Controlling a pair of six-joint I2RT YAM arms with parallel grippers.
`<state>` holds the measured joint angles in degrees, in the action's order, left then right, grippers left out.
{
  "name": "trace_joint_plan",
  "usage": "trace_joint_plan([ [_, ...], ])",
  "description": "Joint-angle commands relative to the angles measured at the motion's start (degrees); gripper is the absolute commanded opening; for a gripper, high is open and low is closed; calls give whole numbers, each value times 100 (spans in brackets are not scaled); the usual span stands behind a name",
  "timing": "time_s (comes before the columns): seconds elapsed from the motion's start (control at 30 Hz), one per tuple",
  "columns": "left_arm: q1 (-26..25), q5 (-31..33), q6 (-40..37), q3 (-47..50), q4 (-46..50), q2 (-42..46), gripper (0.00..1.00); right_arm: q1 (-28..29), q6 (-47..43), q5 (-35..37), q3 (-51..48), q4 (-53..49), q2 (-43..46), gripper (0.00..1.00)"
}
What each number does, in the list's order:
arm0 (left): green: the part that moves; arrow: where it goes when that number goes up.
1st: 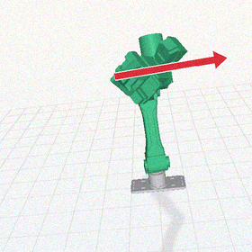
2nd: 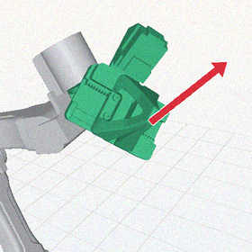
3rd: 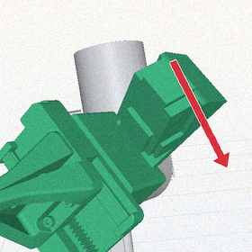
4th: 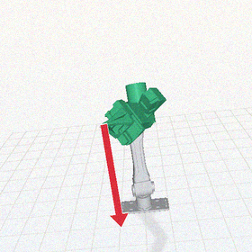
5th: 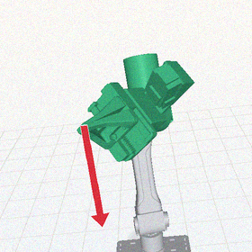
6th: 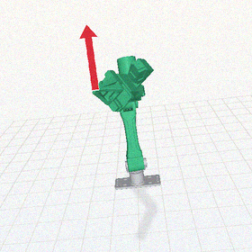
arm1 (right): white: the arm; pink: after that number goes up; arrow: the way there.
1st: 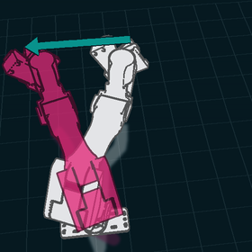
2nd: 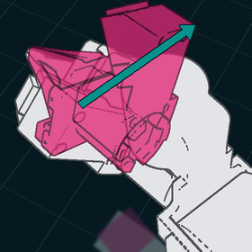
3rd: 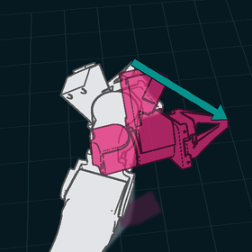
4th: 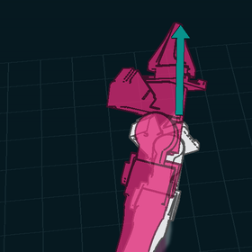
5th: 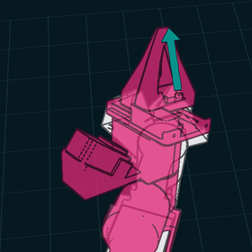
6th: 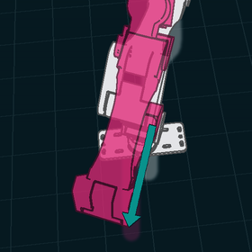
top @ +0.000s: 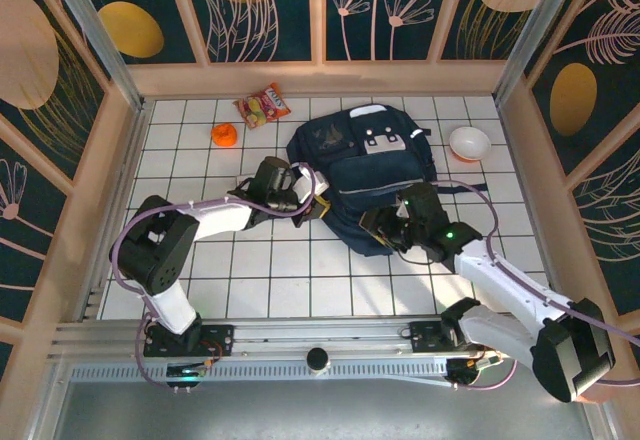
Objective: Pack books, pencil case, and school supplies into a backpack
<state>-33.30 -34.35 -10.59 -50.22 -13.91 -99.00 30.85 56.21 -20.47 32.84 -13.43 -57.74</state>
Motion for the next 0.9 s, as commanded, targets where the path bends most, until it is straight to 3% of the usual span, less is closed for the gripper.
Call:
trace_joint_plan([
  [0.0, 12, -49, 38, 3, -122, 232, 0, -165, 346, -176, 29, 746, -186, 41],
  [0.47, -272, -611, -218, -154, 320, 356, 0, -402, 313, -139, 89, 2318, -1220, 14],
  [0.87, -1328, -1022, -27, -723, 304, 118, 12, -372, 378, -170, 135, 3099, -1723, 8],
])
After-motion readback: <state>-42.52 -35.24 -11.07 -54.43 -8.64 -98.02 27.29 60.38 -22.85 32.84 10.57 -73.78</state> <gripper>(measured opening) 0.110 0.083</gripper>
